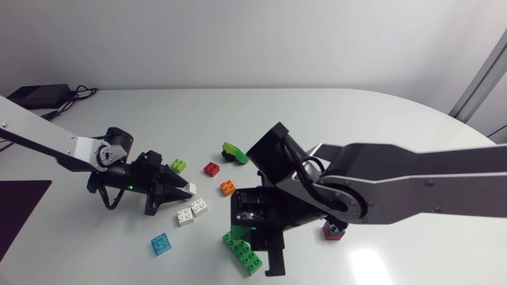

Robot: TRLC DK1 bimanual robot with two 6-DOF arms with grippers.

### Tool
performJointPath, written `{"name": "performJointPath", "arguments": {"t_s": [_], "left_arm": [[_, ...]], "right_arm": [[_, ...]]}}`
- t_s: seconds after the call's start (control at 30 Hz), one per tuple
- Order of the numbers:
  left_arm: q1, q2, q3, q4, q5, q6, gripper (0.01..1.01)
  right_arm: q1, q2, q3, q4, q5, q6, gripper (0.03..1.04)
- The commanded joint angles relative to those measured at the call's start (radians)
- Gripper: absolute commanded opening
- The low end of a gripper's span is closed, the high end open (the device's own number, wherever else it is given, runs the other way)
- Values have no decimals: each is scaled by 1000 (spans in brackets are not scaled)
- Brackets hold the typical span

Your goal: Separate the duplo bricks

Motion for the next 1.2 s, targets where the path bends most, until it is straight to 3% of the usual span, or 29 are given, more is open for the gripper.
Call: {"name": "performJointPath", "arguments": {"t_s": [0.0,0.37,0.63,1.17], "left_arm": [[-7,14,-34,55,27,-80,262],[3,37,-87,273,89,-250,259],[7,59,-136,343,93,-251,259],[46,13,-178,342,93,-242,259]], "right_arm": [[-4,4,-27,17,-7,22,285],[-4,14,-29,34,-17,26,285],[-4,14,-30,34,-22,28,285],[-3,-1,-38,29,-22,26,285]]}}
